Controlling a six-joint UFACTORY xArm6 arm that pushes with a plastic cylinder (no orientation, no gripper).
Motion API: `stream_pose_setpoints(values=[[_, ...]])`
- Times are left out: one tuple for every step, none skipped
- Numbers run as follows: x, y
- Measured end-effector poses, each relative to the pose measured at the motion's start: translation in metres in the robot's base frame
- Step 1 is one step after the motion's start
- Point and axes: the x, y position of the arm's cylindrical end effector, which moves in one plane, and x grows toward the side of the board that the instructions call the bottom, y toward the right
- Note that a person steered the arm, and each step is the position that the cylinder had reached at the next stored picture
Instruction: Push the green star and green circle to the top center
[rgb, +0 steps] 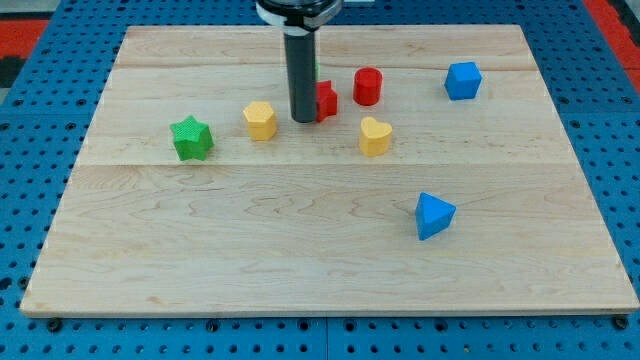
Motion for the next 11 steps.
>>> stream_pose_setpoints(values=[[0.014,0.002],[0.11,-0.044],[0.094,-0.106],[0.047,-0.109],[0.096,-0.107],[0.079,-0.181],[0.014,-0.178],[0.044,-0.157],[0.078,-0.167],[0.088,-0.084],[0.042,-0.083]])
